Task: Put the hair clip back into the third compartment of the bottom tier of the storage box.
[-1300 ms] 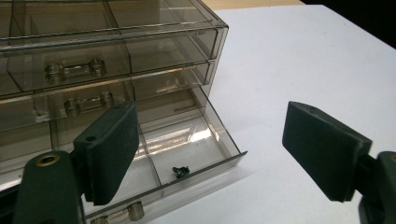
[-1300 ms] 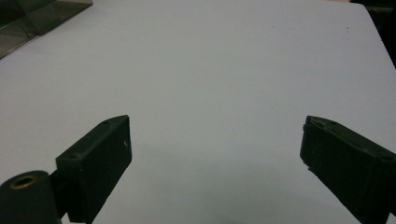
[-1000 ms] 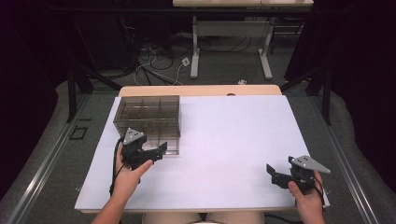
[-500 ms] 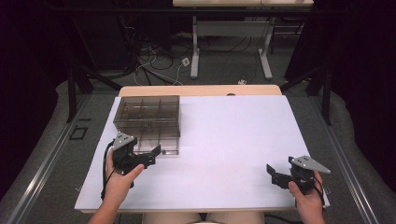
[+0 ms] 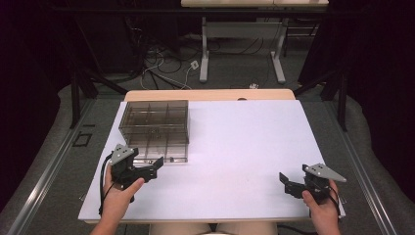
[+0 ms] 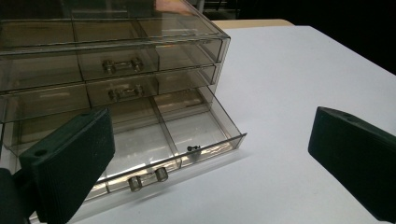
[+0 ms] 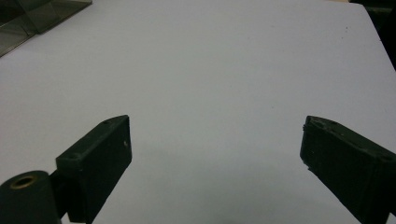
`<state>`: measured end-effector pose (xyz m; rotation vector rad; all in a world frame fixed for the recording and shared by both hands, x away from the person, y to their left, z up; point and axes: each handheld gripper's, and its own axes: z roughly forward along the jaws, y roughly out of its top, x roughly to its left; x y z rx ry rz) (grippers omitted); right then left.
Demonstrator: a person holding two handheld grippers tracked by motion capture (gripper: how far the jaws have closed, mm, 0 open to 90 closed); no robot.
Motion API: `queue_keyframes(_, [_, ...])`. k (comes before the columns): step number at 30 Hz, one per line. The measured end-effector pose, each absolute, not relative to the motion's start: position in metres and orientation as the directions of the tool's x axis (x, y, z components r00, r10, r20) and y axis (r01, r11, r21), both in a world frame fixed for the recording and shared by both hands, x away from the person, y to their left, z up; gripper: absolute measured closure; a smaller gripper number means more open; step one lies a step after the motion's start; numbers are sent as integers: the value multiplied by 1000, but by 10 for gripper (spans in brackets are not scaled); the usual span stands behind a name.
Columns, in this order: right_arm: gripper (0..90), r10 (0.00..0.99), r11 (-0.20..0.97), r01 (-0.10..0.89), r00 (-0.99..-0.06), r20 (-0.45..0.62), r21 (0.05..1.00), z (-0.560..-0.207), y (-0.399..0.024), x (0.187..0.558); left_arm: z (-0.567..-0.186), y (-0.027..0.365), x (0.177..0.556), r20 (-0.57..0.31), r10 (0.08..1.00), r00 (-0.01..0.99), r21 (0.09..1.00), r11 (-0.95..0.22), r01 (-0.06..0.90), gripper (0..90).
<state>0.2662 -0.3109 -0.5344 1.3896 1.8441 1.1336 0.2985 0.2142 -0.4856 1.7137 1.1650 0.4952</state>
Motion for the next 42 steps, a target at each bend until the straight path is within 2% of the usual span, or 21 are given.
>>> queue_keyframes(42, [84, 951, 102, 479, -304, 56, 872, -535, -310, 267, -514, 263, 272, -182, 914, 364, 869, -24, 495, 13])
